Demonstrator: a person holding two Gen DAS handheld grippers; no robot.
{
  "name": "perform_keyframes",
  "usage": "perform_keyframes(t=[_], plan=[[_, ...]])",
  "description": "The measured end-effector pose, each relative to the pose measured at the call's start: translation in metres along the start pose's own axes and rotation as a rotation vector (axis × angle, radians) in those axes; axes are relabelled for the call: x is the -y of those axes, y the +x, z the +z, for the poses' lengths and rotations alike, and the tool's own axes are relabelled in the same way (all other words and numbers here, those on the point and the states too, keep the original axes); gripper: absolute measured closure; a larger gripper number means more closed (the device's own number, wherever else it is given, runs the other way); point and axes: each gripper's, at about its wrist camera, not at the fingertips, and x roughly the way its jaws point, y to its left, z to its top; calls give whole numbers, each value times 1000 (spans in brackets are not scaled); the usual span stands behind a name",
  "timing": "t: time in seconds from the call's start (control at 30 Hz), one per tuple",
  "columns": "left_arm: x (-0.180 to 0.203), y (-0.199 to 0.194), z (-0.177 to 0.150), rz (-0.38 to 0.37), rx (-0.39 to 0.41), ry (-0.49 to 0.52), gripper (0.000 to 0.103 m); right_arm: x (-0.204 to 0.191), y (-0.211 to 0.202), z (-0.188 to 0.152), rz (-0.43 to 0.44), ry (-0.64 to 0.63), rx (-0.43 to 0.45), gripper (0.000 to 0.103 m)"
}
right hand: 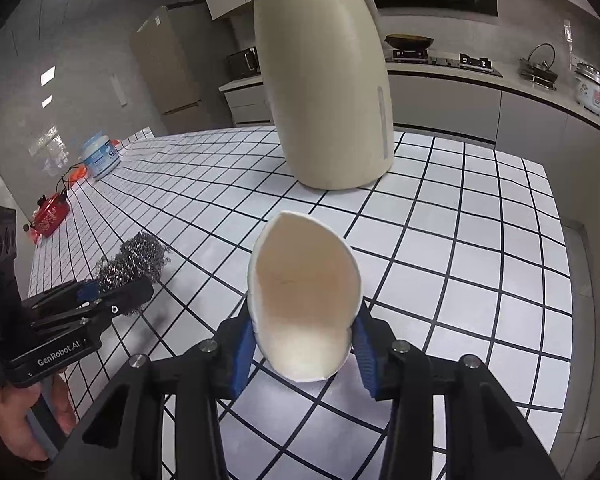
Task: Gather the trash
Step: 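Lift the scouring pad and red cup and carry both over the black bin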
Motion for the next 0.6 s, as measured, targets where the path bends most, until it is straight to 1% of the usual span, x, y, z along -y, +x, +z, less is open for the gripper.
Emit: perform_keyframes(t=[0.13,0.27,0.4,0.6], plan=[[6,-8,0,-10,10,5,61,-4,-10,2,-2,-6,18,58],[22,-17,-2,-32,21,30,61,-2,-31,0,-10,-4,42,58],[52,-27,-9,-69,27,66,61,6,-62,-9,-32,5,69,58],[108,-41,-24,-123,30,121,61,34,-122,-38,-81,42,108,58]])
